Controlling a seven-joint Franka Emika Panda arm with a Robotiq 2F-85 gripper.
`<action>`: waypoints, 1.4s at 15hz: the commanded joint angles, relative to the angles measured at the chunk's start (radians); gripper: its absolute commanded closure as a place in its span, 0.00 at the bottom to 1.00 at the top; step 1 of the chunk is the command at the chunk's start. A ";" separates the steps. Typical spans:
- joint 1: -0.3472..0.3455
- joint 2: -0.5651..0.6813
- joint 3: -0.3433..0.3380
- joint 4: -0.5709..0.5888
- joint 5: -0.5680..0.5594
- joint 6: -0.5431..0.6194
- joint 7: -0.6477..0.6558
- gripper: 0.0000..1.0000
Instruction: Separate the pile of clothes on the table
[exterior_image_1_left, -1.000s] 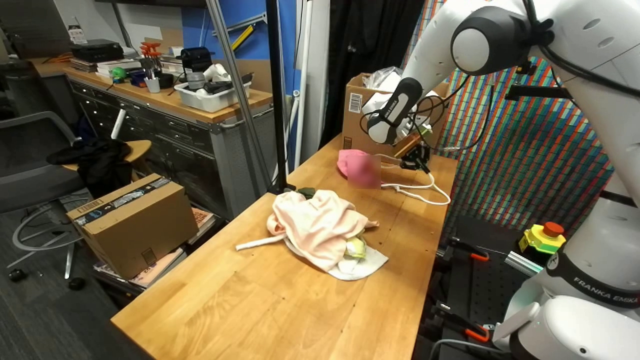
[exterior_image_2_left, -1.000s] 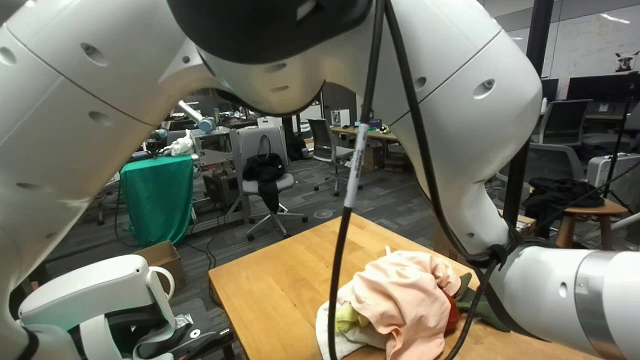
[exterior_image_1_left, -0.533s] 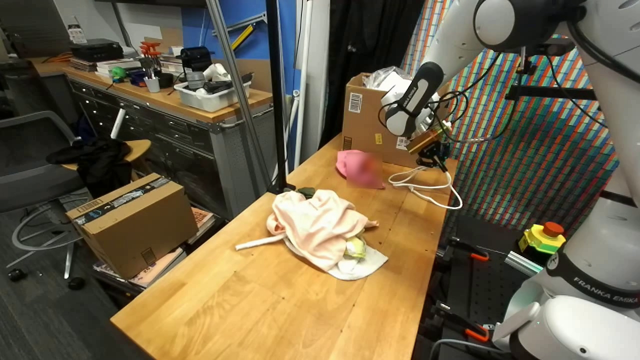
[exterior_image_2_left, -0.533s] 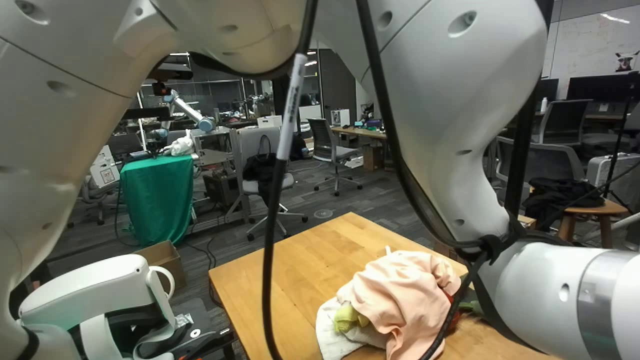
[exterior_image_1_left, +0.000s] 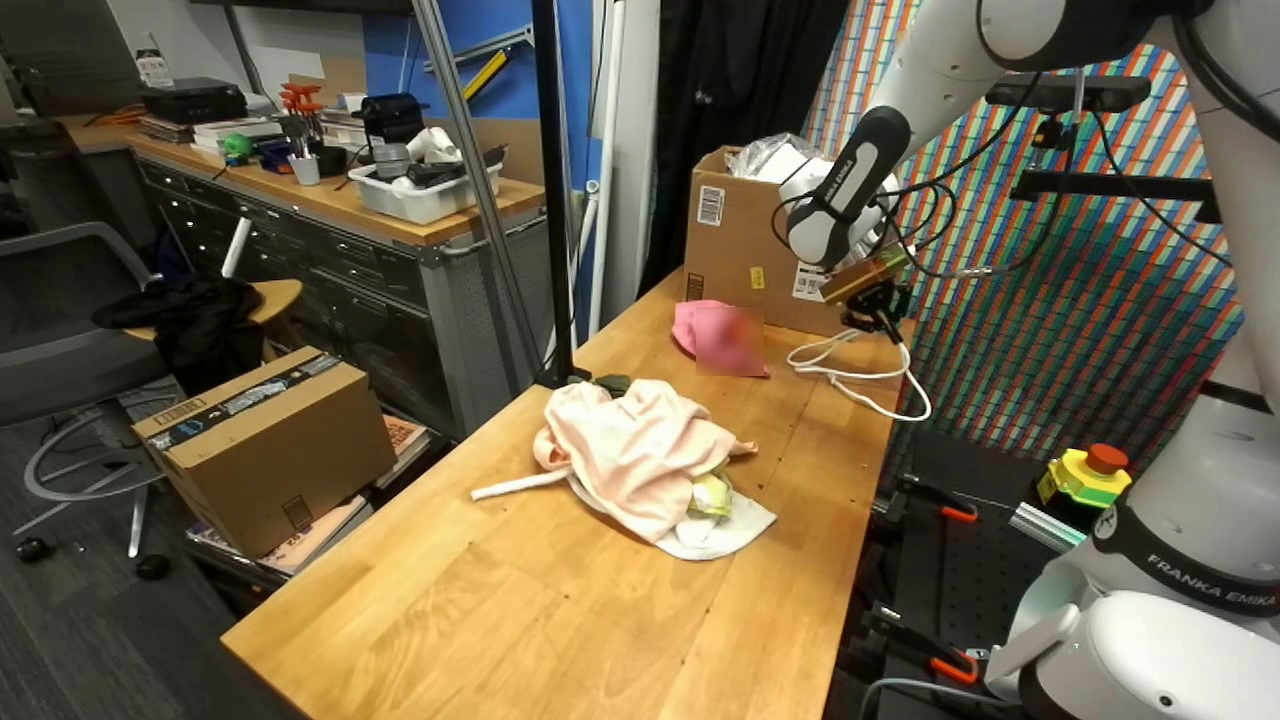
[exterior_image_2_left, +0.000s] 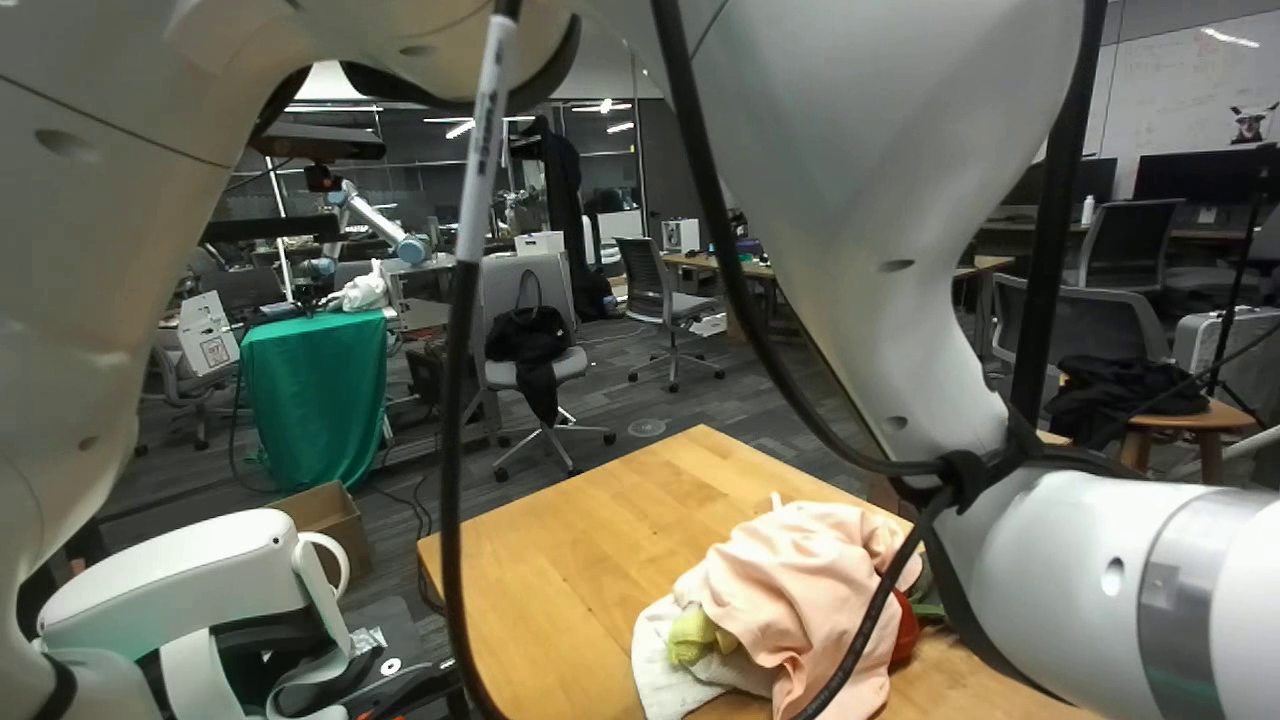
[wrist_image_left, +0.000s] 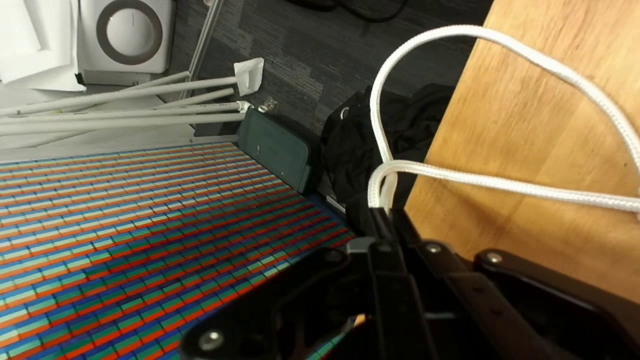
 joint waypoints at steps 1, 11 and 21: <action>-0.008 -0.040 0.010 -0.035 0.006 0.053 0.043 0.96; 0.001 -0.053 0.003 -0.060 -0.005 0.110 0.089 0.33; 0.135 -0.242 0.104 -0.124 -0.056 0.124 0.071 0.00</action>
